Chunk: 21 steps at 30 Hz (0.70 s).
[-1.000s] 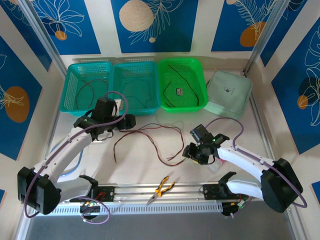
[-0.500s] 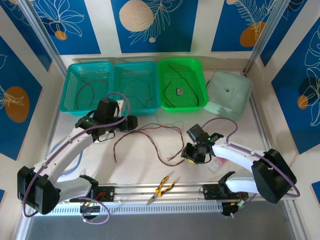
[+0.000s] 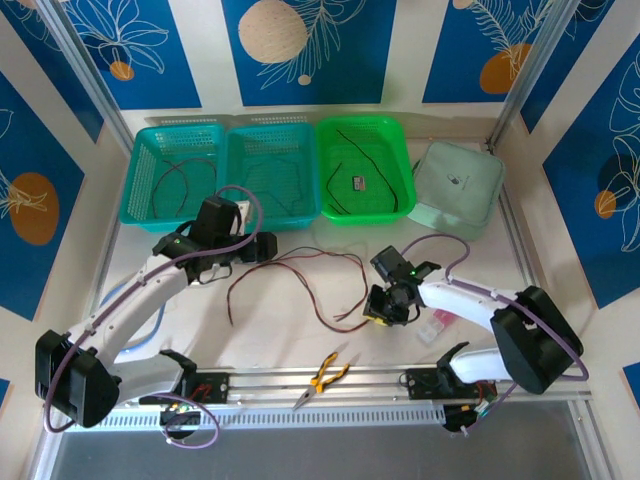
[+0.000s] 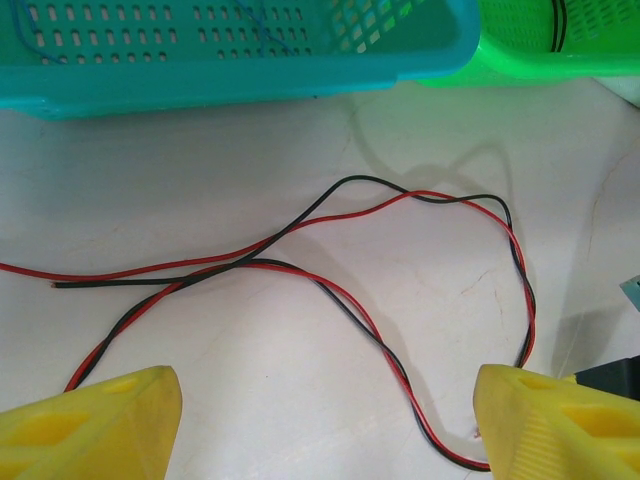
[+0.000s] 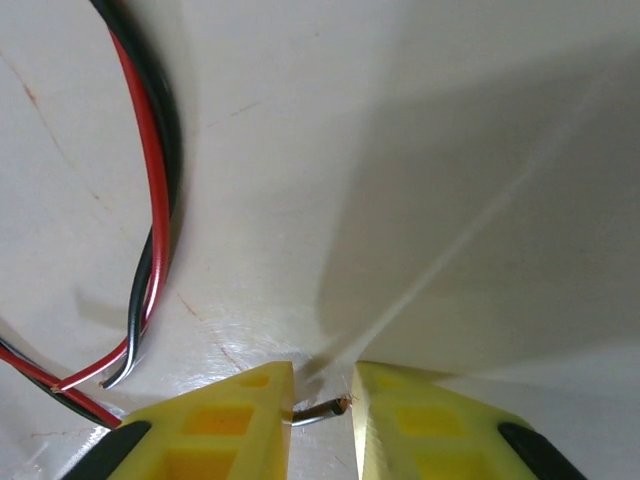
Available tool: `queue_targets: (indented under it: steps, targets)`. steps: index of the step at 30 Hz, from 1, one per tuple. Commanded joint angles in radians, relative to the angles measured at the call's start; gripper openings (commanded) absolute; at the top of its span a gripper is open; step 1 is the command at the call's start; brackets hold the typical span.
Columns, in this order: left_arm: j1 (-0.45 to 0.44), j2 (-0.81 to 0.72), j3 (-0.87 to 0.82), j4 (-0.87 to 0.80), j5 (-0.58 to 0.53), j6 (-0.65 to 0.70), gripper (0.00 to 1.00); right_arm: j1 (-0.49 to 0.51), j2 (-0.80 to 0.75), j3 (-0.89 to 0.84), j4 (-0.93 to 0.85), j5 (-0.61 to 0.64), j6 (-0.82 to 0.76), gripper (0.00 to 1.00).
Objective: Untangle the cables
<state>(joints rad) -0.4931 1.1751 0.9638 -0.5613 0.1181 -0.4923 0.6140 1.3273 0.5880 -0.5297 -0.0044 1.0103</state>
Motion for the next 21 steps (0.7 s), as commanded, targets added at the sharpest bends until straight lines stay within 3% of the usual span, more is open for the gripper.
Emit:
queue_targets:
  steps: [1,14,21]
  targets:
    - [-0.015,0.009,0.013,-0.004,-0.023,0.008,0.77,0.003,0.033,0.021,0.074,-0.028,-0.018,0.21]
    - [-0.025,-0.022,0.000,-0.046,-0.057,0.030,0.76,0.006,0.023,0.049,0.051,-0.023,-0.026,0.09]
    - [-0.030,-0.040,-0.001,-0.055,-0.058,0.046,0.76,0.016,-0.070,0.043,0.028,-0.005,0.006,0.00]
